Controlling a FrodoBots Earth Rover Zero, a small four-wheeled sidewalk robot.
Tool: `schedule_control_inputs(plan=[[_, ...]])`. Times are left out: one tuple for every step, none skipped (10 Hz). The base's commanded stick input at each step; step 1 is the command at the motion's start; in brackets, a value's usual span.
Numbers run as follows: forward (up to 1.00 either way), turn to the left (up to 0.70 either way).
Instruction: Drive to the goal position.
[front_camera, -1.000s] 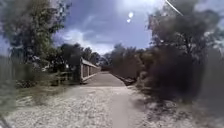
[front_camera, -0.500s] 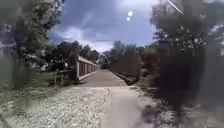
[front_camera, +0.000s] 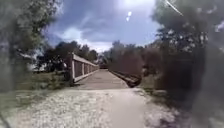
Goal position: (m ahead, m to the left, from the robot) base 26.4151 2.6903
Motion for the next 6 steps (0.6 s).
schedule_control_inputs(plan=[[0.82,0.0],[0.82,0.0],[0.82,0.0],[0.82,0.0],[0.82,0.0],[0.82,0.0]])
